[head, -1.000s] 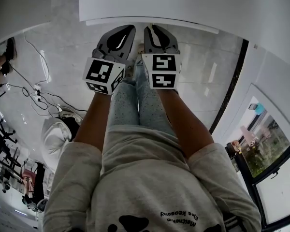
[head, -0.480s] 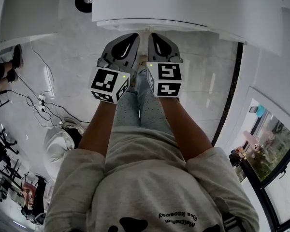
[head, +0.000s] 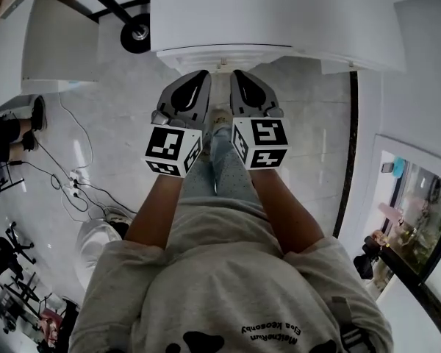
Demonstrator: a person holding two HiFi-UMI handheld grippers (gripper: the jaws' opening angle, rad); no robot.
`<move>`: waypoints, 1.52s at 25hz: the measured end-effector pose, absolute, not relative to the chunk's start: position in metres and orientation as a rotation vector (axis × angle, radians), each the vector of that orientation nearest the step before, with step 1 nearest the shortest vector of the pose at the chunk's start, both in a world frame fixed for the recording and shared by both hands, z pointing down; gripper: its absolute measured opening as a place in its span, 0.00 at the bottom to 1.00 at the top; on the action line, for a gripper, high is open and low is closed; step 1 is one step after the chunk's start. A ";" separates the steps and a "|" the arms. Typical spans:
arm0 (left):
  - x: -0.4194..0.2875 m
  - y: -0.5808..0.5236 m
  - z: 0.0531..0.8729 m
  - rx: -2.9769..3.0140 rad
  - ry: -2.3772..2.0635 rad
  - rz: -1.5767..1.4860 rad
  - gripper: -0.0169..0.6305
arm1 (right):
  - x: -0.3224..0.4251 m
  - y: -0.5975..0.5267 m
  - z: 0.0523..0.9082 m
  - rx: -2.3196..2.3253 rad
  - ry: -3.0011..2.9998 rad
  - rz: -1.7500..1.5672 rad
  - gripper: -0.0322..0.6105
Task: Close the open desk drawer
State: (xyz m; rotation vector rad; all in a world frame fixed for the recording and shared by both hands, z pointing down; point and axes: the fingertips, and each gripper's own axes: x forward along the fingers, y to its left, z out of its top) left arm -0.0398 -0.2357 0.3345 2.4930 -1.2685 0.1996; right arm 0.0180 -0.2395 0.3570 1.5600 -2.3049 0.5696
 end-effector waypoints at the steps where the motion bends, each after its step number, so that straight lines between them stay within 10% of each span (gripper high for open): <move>1: -0.041 -0.229 0.326 2.499 -1.277 0.199 0.05 | 0.019 -0.232 0.347 1.574 -2.309 0.559 0.10; 38: -0.005 -0.007 0.140 2.596 -1.439 0.104 0.05 | 0.048 -0.006 0.149 1.520 -2.562 0.214 0.10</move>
